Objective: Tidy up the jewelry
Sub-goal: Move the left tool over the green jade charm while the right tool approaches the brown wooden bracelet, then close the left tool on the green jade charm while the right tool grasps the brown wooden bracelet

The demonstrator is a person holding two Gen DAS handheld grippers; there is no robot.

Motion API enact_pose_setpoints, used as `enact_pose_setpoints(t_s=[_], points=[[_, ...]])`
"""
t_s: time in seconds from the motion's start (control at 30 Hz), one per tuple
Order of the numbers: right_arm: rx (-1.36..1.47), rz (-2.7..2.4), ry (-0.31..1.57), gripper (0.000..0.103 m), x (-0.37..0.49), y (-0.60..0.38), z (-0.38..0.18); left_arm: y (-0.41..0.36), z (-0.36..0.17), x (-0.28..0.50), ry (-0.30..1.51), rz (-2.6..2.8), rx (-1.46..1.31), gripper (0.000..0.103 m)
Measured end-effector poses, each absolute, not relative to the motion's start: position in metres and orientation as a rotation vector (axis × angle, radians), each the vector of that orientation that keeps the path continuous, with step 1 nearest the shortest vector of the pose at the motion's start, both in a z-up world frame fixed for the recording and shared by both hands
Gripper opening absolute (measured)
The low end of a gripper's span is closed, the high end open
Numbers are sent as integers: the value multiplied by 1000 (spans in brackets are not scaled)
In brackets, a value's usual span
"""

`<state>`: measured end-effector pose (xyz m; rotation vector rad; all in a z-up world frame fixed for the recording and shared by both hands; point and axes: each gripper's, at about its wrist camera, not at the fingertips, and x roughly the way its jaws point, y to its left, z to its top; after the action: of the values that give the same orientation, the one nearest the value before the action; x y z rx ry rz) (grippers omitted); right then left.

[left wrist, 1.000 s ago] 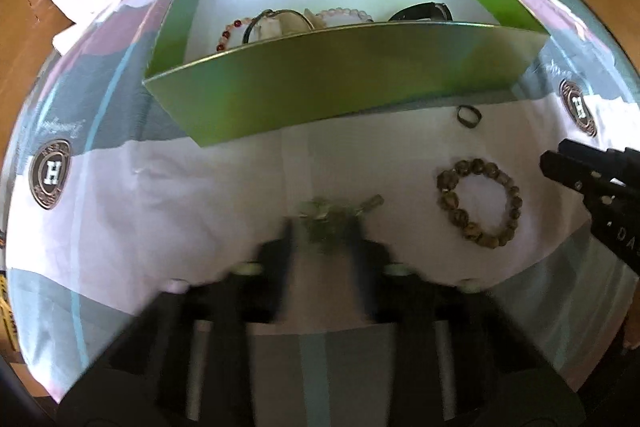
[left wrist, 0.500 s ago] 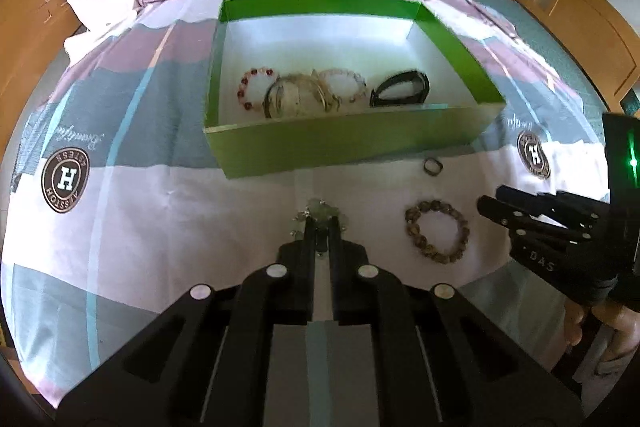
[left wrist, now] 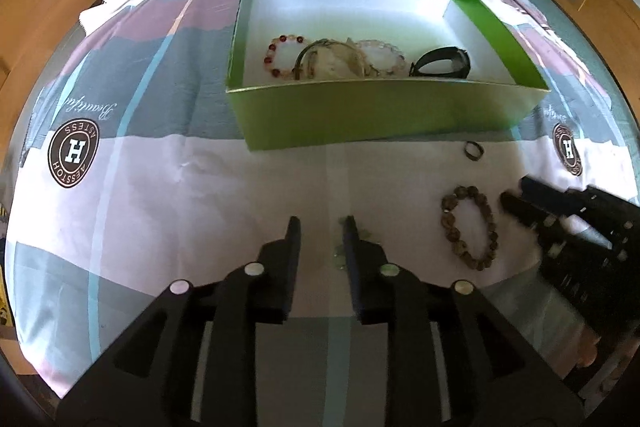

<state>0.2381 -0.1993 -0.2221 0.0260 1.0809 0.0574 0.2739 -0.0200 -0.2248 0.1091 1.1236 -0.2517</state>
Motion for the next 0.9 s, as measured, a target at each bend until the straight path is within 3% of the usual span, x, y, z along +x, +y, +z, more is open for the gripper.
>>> enact_pose_setpoints(t_s=[0.1, 0.2, 0.9], points=[[14, 52, 1100, 30, 239, -196, -229, -26, -228, 272, 1117, -242, 139, 39], [-20, 74, 1100, 35, 237, -184, -230, -36, -232, 268, 1104, -254, 181, 43], [-69, 73, 1132, 36, 242, -178, -249, -55, -258, 268, 1145, -261, 267, 44]])
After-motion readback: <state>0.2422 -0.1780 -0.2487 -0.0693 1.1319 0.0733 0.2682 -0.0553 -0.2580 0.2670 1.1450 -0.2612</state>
